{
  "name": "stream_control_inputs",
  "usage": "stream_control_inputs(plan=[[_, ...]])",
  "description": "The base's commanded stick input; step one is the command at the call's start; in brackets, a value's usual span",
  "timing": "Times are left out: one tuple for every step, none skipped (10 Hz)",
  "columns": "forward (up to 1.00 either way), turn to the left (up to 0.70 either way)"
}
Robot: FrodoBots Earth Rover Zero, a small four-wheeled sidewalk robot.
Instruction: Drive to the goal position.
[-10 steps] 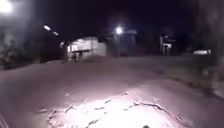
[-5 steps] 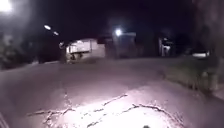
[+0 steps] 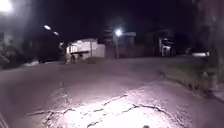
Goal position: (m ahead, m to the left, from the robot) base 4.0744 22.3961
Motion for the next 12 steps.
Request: stream_control_inputs(plan=[[0.7,0.36],[0.7,0.36],[0.7,0.36],[0.7,0.36],[0.7,0.36],[0.7,0.36],[0.7,0.36],[0.7,0.36],[0.7,0.36],[0.7,0.36],[0.7,0.36],[0.7,0.36]])
